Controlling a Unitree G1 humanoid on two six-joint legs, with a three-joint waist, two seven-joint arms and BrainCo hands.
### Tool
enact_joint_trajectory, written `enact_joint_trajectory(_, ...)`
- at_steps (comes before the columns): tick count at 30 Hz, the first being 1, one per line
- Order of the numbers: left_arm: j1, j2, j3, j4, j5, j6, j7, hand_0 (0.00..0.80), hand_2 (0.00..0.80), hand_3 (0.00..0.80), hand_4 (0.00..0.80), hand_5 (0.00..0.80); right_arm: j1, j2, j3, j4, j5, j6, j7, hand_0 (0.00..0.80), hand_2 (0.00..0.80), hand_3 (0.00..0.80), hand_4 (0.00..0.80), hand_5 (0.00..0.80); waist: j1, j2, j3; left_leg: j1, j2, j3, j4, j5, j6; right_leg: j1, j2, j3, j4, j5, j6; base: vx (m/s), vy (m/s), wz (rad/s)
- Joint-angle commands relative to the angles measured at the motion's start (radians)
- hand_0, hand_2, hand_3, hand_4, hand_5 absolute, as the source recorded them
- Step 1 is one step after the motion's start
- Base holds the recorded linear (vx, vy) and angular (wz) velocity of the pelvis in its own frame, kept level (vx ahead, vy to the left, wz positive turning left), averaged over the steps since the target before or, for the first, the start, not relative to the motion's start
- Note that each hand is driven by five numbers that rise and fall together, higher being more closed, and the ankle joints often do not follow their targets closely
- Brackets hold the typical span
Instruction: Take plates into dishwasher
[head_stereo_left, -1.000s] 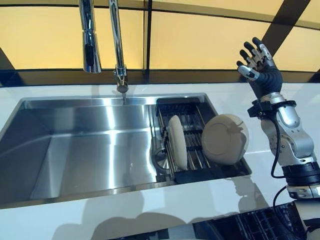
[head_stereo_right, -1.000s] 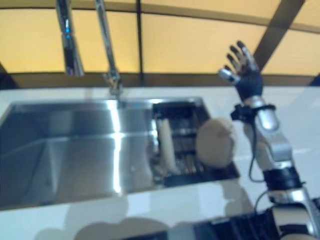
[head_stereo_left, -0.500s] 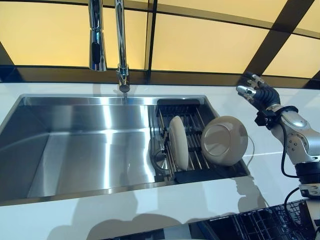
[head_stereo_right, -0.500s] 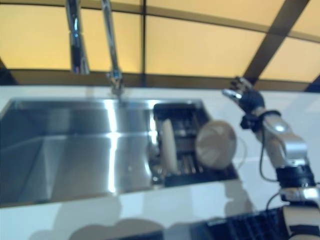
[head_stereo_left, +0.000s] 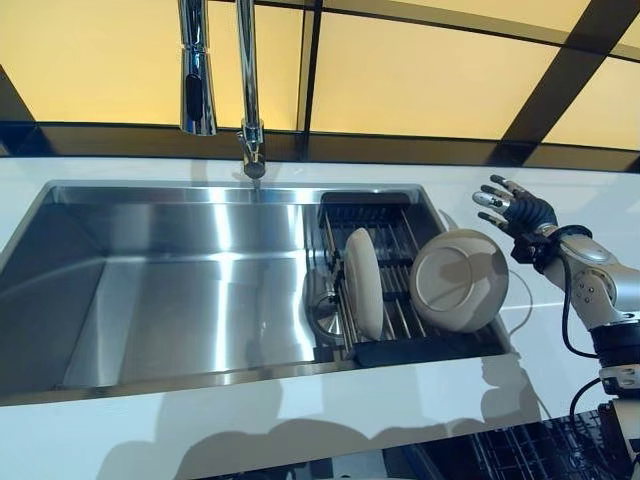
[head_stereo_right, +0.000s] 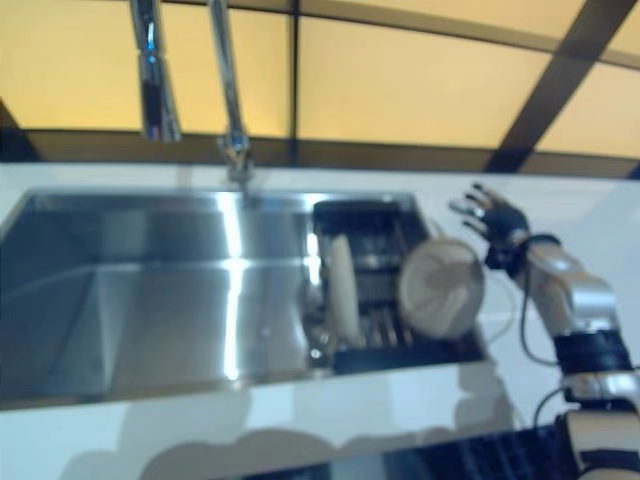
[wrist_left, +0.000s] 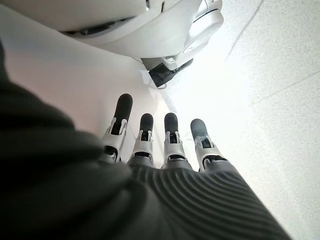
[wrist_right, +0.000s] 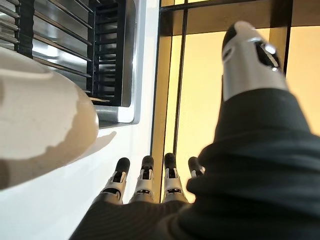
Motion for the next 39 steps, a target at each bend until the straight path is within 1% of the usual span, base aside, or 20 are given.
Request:
enact_joint_trajectory(1, -0.103, 0.043, -0.029, -0.019, -0.011, -0.031, 0.020, 0.000, 0.000, 0.000, 0.000, 0.000, -0.099, -0.086, 0.017, 0.052, -0.003, -0.031, -0.016, 0.000, 0.000, 0.000, 0.000, 0.000, 0.032, 0.008, -0.037, 0.028, 0.017, -0.005, 0.004, -0.046, 0.005, -0.023, -0.083, -0.018, 0.078, 0.084, 0.085, 0.000, 0.000, 0.00)
enact_joint_trajectory(7, -0.113, 0.037, -0.034, 0.000, -0.021, -0.026, 0.032, 0.000, 0.000, 0.000, 0.000, 0.000, -0.110, -0.099, 0.015, 0.078, -0.007, -0.021, -0.010, 0.000, 0.000, 0.000, 0.000, 0.000, 0.028, 0.002, -0.036, 0.037, 0.021, 0.004, 0.004, -0.051, 0.005, -0.025, -0.079, -0.022, 0.076, 0.086, 0.084, 0.000, 0.000, 0.00)
enact_joint_trajectory(11, -0.116, 0.035, -0.027, 0.025, -0.025, -0.040, 0.038, 0.000, 0.000, 0.000, 0.000, 0.000, -0.105, -0.118, 0.020, 0.095, -0.021, 0.004, 0.041, 0.000, 0.000, 0.000, 0.000, 0.000, 0.020, -0.002, -0.038, 0.041, 0.023, 0.009, 0.004, -0.054, 0.004, -0.031, -0.079, -0.019, 0.081, 0.090, 0.085, 0.000, 0.000, 0.00)
enact_joint_trajectory(14, -0.114, 0.036, -0.019, 0.042, -0.028, -0.056, 0.042, 0.000, 0.000, 0.000, 0.000, 0.000, -0.084, -0.131, 0.019, 0.097, -0.033, 0.018, 0.100, 0.000, 0.000, 0.000, 0.000, 0.000, 0.012, -0.007, -0.039, 0.044, 0.023, 0.013, 0.004, -0.056, 0.005, -0.036, -0.079, -0.016, 0.087, 0.093, 0.085, 0.002, -0.002, -0.01)
enact_joint_trajectory(24, -0.102, 0.056, 0.036, 0.089, -0.009, -0.099, 0.040, 0.000, 0.000, 0.000, 0.000, 0.000, 0.056, -0.156, -0.038, 0.011, 0.009, 0.007, 0.250, 0.000, 0.000, 0.000, 0.000, 0.000, -0.025, -0.028, -0.033, 0.054, 0.029, 0.032, 0.004, -0.063, 0.008, -0.059, -0.070, 0.002, 0.107, 0.109, 0.088, 0.002, -0.016, -0.05)
enact_joint_trajectory(28, -0.097, 0.060, 0.047, 0.094, -0.003, -0.111, 0.041, 0.000, 0.000, 0.000, 0.000, 0.000, 0.117, -0.157, -0.065, -0.015, 0.007, -0.009, 0.278, 0.000, 0.000, 0.000, 0.000, 0.000, -0.036, -0.034, -0.032, 0.056, 0.031, 0.040, 0.004, -0.065, 0.009, -0.063, -0.068, 0.008, 0.110, 0.115, 0.090, -0.003, -0.016, -0.06)
enact_joint_trajectory(33, -0.092, 0.068, 0.053, 0.095, -0.001, -0.116, 0.040, 0.000, 0.000, 0.000, 0.000, 0.000, 0.167, -0.166, -0.091, -0.037, 0.007, 0.013, 0.319, 0.000, 0.000, 0.000, 0.000, 0.000, -0.048, -0.036, -0.031, 0.059, 0.032, 0.047, 0.004, -0.068, 0.012, -0.072, -0.067, 0.014, 0.120, 0.121, 0.094, 0.005, -0.006, -0.06)
enact_joint_trajectory(39, -0.096, 0.070, 0.062, 0.109, 0.008, -0.118, 0.045, 0.000, 0.000, 0.000, 0.000, 0.000, 0.204, -0.164, -0.112, -0.032, 0.002, 0.010, 0.325, 0.000, 0.000, 0.000, 0.000, 0.000, -0.058, -0.042, -0.031, 0.062, 0.033, 0.055, 0.004, -0.070, 0.013, -0.078, -0.064, 0.019, 0.126, 0.123, 0.096, 0.006, -0.008, -0.03)
